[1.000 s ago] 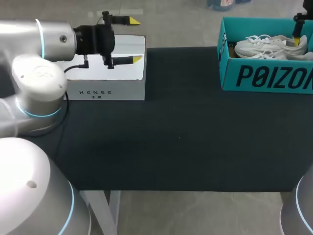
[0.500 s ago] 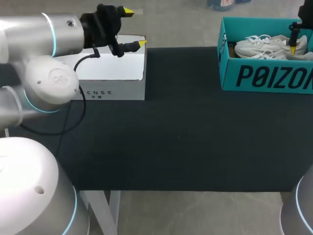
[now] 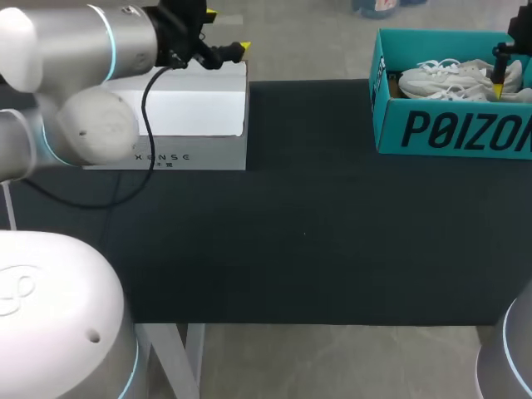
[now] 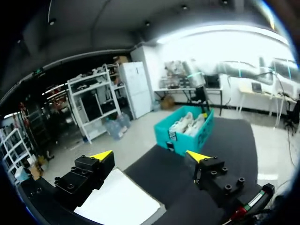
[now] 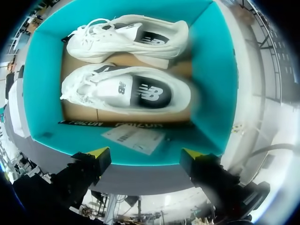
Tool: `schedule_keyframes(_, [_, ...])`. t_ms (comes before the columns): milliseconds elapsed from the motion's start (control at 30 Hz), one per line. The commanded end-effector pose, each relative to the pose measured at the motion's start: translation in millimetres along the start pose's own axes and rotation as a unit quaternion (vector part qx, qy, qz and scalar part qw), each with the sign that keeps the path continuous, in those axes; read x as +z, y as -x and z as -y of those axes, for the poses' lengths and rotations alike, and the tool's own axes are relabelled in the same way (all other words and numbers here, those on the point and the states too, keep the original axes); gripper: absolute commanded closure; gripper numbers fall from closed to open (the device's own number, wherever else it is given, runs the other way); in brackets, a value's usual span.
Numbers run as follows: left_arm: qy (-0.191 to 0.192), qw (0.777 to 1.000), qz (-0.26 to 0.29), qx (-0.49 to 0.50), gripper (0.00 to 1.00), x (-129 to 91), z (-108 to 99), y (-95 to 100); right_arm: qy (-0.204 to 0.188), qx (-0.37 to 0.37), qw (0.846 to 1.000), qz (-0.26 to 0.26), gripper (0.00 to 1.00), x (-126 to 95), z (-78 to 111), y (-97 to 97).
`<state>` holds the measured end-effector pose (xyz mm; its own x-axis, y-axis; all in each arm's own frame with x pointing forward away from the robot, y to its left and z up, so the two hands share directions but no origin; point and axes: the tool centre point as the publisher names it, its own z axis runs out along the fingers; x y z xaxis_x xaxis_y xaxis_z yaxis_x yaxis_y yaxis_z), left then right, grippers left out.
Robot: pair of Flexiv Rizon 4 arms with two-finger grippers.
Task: Take the shoe out of the shoebox, open the shoe tongue, remove and reinsert the insole, then place the shoe into the shoebox
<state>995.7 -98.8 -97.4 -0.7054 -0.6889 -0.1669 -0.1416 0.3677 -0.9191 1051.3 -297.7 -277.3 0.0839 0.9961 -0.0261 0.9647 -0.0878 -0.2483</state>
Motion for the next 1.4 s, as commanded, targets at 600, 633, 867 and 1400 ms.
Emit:
schedule_keyframes(600, [0.256,0.892,0.156,-0.339,0.00,10.1,-15.9,-12.7,-0.019,0.007,1.000,0.005,0.00,9.7,9.2,2.9])
schedule_keyframes(633, [0.256,0.892,0.156,-0.339,0.00,10.1,-15.9,-12.7,-0.021,0.009,1.000,0.005,0.00,11.5,10.0,3.4])
schedule_keyframes(867, [0.340,0.829,0.155,-0.417,0.00,21.2,-4.3,6.8,-0.020,0.019,1.000,-0.012,0.00,14.3,22.1,4.9])
schedule_keyframes(1400, [0.351,0.770,0.207,-0.491,0.00,26.5,-7.4,43.8,0.135,0.045,0.989,0.027,0.00,-32.8,64.8,4.3])
